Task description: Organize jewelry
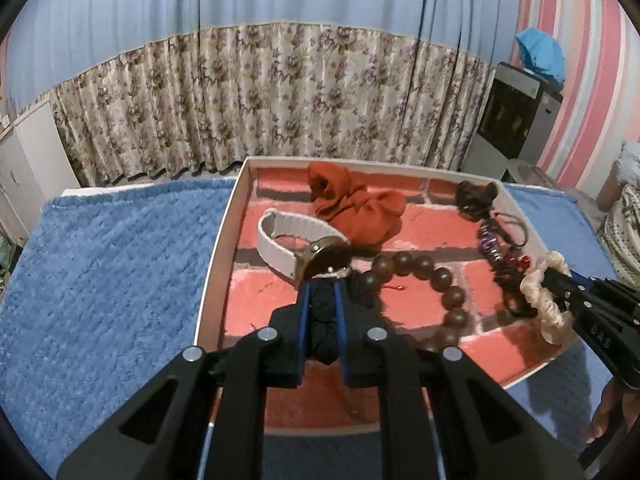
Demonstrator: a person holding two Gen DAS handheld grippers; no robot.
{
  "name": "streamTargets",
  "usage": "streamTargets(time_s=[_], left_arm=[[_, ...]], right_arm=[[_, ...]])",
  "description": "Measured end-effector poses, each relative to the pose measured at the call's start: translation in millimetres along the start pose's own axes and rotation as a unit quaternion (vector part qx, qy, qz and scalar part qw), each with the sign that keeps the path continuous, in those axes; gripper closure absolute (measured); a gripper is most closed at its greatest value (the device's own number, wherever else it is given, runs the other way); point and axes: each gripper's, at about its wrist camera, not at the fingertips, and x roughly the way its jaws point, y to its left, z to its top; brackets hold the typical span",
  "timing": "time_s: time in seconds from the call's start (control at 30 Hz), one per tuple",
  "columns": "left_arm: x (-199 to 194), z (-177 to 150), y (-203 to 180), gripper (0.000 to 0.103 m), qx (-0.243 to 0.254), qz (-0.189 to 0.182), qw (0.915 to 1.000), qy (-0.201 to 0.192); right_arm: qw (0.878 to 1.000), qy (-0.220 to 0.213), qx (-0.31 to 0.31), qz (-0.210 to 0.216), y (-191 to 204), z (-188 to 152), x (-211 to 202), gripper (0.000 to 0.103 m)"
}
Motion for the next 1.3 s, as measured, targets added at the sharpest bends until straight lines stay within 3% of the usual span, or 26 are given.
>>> streamTargets(time_s=[0.17, 0.6, 0.7, 0.8, 0.87, 1.0, 1.1, 1.17, 1.3], left_arm=[[20.4, -7.6, 9.0, 0.090, -0.008, 0.011, 0.9998, 0.014], [35.1, -13.6, 2.5, 0.085, 0.021, 0.049, 0.9985, 0.012], [34.6, -15.0, 0.1, 0.071, 0.028, 0.058, 0.9978, 0.012], [30.7, -14.8, 0.9, 0.054, 0.027, 0.066, 0.9975, 0.005], [27.6, -14.5, 2.3, 0.035, 0.025, 0.076, 0.9968, 0.004], [14.5, -14.1, 1.1, 0.035, 0.029, 0.075, 0.9968, -0.003], [-4.5, -13.2, -3.2, 0.032, 0.034, 0.068, 0.9970, -0.013], [-19.6, -12.4, -8.2, 0.015, 0.040, 0.072, 0.9963, -0.023], [-53.4, -11.3, -9.2, 0.011, 0.036, 0.065, 0.9965, -0.037]], right_arm=[[1.000, 0.017, 0.002, -0.004, -1.3, -4.0, 20.9, 0.091], [1.000, 0.007, -0.011, -0.019, 1.5, -4.6, 34.6, 0.085], [0.999, 0.007, -0.024, -0.025, 4.6, -4.6, 33.2, 0.076], [0.999, 0.016, -0.025, -0.029, 4.9, -6.0, 36.1, 0.056], [0.999, 0.031, -0.019, -0.021, 3.1, -9.9, 40.2, 0.040], [0.999, 0.034, -0.027, -0.015, 4.5, -11.1, 34.1, 0.035], [1.000, 0.017, -0.011, 0.004, 1.3, -10.7, 16.2, 0.025], [1.000, 0.000, -0.006, 0.005, -0.7, -8.7, -1.2, 0.018], [1.000, -0.021, -0.001, 0.008, -4.8, -7.3, -29.8, 0.008]])
